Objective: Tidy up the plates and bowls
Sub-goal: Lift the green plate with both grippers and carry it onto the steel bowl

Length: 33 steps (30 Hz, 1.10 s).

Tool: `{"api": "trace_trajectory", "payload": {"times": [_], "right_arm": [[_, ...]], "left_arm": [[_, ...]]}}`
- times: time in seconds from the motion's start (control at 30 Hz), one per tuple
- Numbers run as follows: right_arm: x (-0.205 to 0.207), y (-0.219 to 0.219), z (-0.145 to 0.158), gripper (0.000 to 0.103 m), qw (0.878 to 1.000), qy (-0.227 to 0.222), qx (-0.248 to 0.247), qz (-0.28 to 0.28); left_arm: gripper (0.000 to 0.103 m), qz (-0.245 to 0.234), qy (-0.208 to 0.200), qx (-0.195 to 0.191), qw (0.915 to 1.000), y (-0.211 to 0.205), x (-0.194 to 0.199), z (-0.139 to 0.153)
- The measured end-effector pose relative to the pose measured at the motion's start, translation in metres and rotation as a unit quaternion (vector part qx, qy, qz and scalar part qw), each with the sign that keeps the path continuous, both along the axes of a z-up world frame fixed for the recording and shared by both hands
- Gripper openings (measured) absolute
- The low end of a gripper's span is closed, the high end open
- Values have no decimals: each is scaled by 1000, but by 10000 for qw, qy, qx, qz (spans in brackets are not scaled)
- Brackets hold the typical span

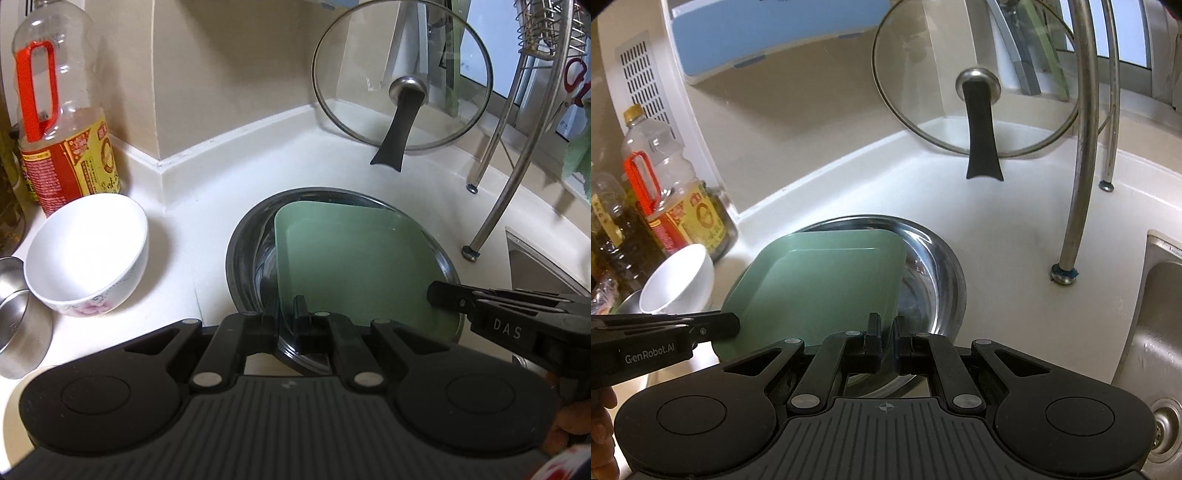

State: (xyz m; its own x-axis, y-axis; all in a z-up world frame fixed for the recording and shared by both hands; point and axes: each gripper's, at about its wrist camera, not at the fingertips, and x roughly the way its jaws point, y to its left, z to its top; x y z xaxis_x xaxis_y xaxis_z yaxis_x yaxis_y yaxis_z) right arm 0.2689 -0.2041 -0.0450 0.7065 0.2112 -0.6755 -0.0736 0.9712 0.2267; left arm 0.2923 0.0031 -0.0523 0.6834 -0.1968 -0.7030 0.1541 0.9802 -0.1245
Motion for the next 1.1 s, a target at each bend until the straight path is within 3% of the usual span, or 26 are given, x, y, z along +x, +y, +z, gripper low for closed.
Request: {"api": "trace_trajectory", "payload": {"times": [0.6, 0.93, 1.0, 1.1], "right_arm": [[21, 2, -14, 6, 9992, 357, -39, -145], [25, 2, -19, 6, 9987, 480, -74, -145], [23, 2, -16, 8, 9991, 393, -78, -141], [19, 1, -11, 21, 9995, 282, -7, -134]], "left_arm": [[6, -71, 328, 117, 9994, -4, 23, -17], [7, 9, 201, 234, 9995, -9, 22, -14], [8, 26, 151, 260, 9995, -10, 20, -11], [14, 52, 93, 209, 9997, -10, 15, -7]]}}
